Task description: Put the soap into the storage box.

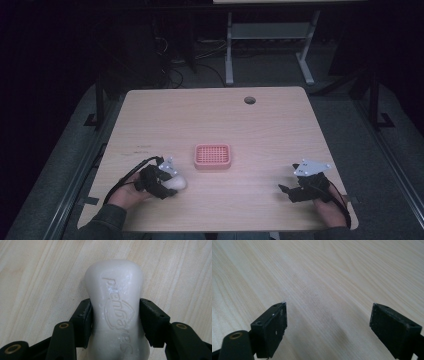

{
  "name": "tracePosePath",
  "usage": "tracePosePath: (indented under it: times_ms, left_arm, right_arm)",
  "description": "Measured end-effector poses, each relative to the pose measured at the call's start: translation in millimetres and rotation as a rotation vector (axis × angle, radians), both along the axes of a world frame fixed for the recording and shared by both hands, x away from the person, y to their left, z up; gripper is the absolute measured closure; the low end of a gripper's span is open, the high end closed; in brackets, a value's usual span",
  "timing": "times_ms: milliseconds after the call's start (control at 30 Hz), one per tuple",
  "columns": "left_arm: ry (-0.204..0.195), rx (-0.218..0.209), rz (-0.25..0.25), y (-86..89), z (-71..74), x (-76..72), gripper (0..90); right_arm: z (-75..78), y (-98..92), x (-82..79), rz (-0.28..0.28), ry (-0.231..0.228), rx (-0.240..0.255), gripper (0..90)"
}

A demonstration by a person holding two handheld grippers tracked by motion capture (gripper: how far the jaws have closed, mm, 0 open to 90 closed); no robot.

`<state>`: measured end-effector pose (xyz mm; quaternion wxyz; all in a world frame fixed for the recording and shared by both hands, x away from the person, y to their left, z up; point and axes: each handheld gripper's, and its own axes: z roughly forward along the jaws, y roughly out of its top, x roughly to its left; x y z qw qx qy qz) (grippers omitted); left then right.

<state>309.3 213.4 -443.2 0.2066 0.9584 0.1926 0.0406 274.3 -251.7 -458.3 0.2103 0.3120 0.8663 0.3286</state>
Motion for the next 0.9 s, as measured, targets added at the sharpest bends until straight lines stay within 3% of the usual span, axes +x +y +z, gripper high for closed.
tracePosePath:
  times_ms: [667, 900]
  left_arm:
    - [-0.014, 0.036, -0.01, -4.5, 3.2, -3.0, 49.1]
    - [-0.017, 0.022, -0.015, -3.8, 6.3, -4.1, 49.2]
  right_arm:
    - [0.5, -0.9, -0.4, -0.002, -0.004, 0.002, 13.8]
    - [1.0, -0.8, -1.0, -0.004, -0.005, 0.004, 13.7]
